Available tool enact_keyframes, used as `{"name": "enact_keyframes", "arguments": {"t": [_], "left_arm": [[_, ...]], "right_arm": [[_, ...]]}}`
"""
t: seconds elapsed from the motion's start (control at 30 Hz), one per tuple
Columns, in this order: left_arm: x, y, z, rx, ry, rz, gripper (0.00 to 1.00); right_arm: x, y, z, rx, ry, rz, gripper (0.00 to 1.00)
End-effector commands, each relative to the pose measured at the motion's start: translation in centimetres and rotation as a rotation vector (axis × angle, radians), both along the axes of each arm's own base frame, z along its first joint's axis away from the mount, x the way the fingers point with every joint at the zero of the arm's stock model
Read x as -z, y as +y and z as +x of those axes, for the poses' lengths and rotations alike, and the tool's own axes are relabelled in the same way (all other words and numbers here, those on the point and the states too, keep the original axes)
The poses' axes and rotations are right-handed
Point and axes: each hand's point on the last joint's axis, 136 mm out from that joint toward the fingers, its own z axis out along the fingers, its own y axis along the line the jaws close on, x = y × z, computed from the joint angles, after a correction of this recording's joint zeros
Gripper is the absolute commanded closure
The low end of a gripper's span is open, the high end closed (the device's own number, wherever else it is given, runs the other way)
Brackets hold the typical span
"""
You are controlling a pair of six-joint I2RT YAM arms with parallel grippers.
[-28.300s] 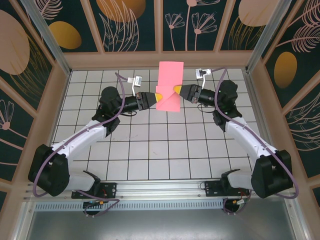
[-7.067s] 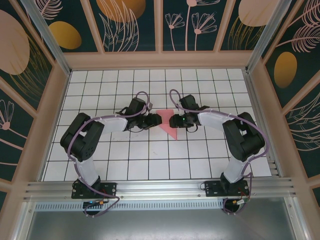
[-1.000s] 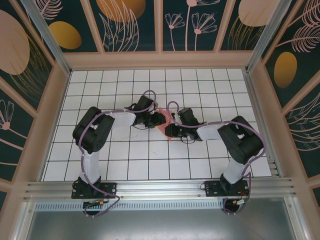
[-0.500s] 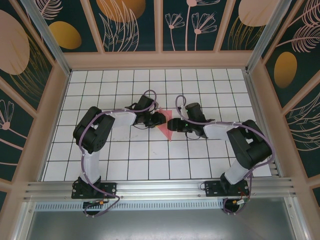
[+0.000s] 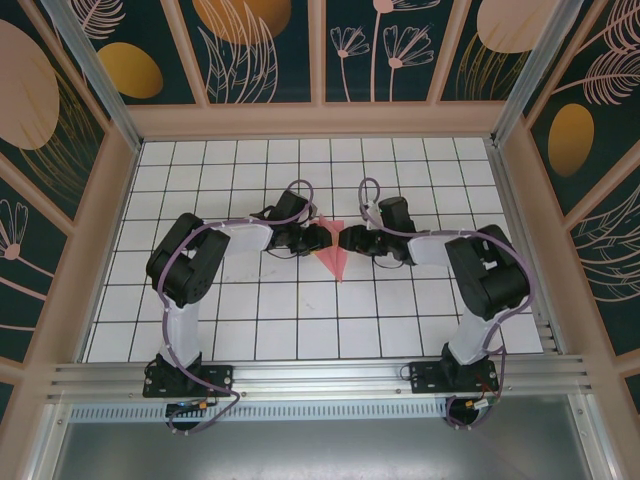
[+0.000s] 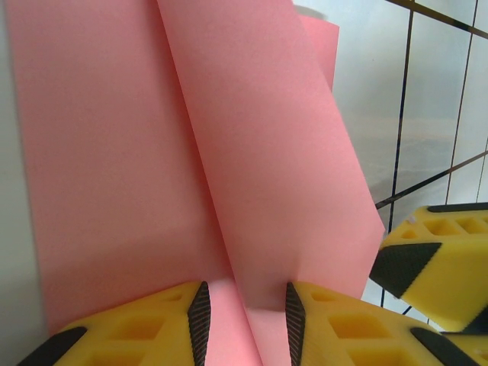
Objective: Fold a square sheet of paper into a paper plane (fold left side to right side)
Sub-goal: Fourth fold the wing at the center of the table.
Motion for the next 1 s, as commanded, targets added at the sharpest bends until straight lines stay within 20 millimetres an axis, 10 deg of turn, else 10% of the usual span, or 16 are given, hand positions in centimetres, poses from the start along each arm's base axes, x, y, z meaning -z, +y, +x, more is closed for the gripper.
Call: {"name": "enact_keyframes", "arguments": {"t": [0.0, 0.63, 0.97], "left_arm": [[2.6, 1.4, -0.5, -0.011, 0.026, 0.097, 0.64], [2.7, 1.5, -0.7, -0.011, 0.026, 0.099, 0.64], [2.8, 1.6, -0.8, -0.01, 0.028, 0.101, 0.64]], "right_arm": [[-1.2, 0.9, 1.0, -0.018, -0.024, 0.053, 0.57], [1.3, 0.7, 1.9, -0.018, 0.013, -0.051, 0.97], [2.7, 0.1, 2.4, -0.005, 0.032, -0.125, 1.0]]}}
